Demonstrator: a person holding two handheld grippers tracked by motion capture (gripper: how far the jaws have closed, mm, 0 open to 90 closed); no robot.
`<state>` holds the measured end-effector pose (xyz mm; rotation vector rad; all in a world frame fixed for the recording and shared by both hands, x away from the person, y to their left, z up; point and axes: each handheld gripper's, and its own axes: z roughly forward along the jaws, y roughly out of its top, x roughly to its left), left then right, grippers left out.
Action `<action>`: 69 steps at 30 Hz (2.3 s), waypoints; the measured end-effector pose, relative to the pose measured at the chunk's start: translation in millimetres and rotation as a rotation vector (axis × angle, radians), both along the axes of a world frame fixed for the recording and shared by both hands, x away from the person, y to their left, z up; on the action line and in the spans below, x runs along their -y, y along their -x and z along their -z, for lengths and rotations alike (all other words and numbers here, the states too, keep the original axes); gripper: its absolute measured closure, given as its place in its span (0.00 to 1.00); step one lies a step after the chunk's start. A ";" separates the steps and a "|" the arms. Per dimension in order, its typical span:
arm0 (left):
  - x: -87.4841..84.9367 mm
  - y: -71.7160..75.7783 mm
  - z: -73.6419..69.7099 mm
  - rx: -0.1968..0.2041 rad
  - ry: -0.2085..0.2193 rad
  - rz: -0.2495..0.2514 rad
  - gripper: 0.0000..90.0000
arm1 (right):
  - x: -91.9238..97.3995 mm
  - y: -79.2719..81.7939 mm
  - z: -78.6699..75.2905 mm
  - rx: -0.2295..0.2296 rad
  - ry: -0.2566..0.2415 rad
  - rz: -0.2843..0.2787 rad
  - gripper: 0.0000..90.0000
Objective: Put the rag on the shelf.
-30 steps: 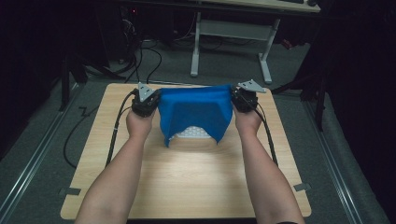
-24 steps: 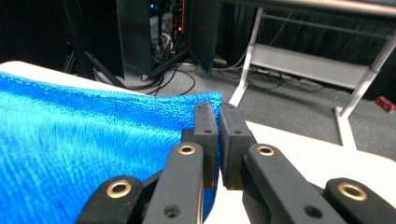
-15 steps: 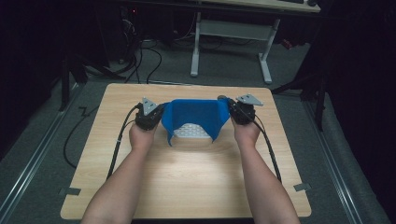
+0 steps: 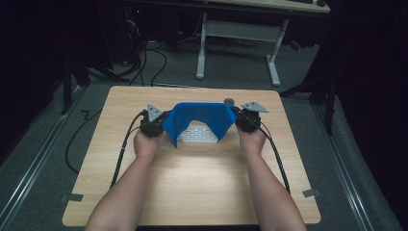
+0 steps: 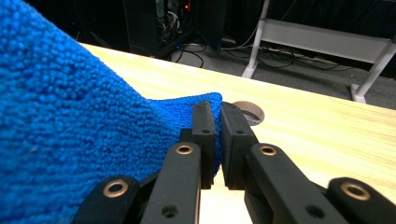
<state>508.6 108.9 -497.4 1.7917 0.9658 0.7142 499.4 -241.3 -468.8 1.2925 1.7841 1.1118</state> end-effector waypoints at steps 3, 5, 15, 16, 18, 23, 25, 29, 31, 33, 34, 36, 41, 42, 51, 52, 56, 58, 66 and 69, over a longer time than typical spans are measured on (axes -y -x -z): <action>-1.0 1.8 -1.0 0.001 0.011 -0.006 0.83 | 0.8 1.6 -1.0 0.007 -0.011 -0.002 0.92; -2.4 2.3 -1.9 -0.011 0.033 -0.009 0.80 | 1.4 3.3 -1.4 0.008 -0.013 -0.004 0.91; -6.5 8.4 -18.0 0.008 0.070 -0.079 0.63 | 11.2 11.7 -4.3 0.018 -0.059 0.017 0.74; -6.5 8.4 -18.0 0.008 0.070 -0.079 0.62 | 12.3 12.4 -5.4 0.019 -0.058 0.019 0.74; -10.7 8.9 -20.9 -0.010 0.077 -0.100 0.61 | 13.6 14.7 -8.5 0.022 -0.060 0.024 0.73; -14.9 12.6 -22.4 -0.006 0.080 -0.114 0.60 | 16.9 18.8 -16.7 0.041 -0.068 0.026 0.71; -17.6 15.6 -22.0 -0.004 0.079 -0.122 0.60 | 19.1 21.7 -21.0 0.049 -0.069 0.033 0.71; -19.6 18.6 -19.7 -0.009 0.074 -0.131 0.60 | 20.9 24.6 -22.8 0.045 -0.060 0.037 0.70; -20.6 19.8 -18.7 -0.006 0.070 -0.135 0.60 | 21.2 25.4 -23.1 0.043 -0.056 0.041 0.70; -22.2 20.2 -17.8 -0.011 0.073 -0.139 0.60 | 21.7 25.8 -23.2 0.043 -0.057 0.040 0.69; -22.2 20.2 -17.8 -0.011 0.073 -0.139 0.60 | 21.7 25.8 -23.2 0.043 -0.057 0.040 0.69; -24.5 20.5 -17.1 -0.014 0.071 -0.147 0.60 | 21.5 26.2 -23.7 0.045 -0.053 0.041 0.69; -26.9 20.9 -16.6 -0.017 0.067 -0.149 0.60 | 21.9 25.9 -23.2 0.044 -0.041 0.039 0.69; -26.9 20.9 -16.6 -0.017 0.067 -0.149 0.60 | 22.1 25.9 -22.9 0.044 -0.037 0.041 0.70; -30.7 23.5 -14.0 -0.022 0.035 -0.140 0.61 | 27.0 29.1 -18.7 0.047 -0.034 0.045 0.70; -30.7 23.5 -14.0 -0.022 0.035 -0.140 0.61 | 27.0 29.1 -18.7 0.047 -0.034 0.045 0.70; -34.4 26.6 -12.8 -0.040 0.012 -0.135 0.61 | 34.2 32.8 -12.1 0.018 -0.020 0.053 0.69; -34.9 27.6 -13.0 -0.042 0.005 -0.133 0.61 | 36.6 35.5 -11.3 0.028 -0.021 0.053 0.69; -43.0 39.9 -9.0 -0.044 0.008 -0.126 0.60 | 44.9 47.5 -9.6 0.011 -0.004 0.054 0.66; -48.1 49.2 -5.2 -0.062 0.014 -0.121 0.60 | 46.5 57.9 -8.6 0.023 0.007 0.045 0.65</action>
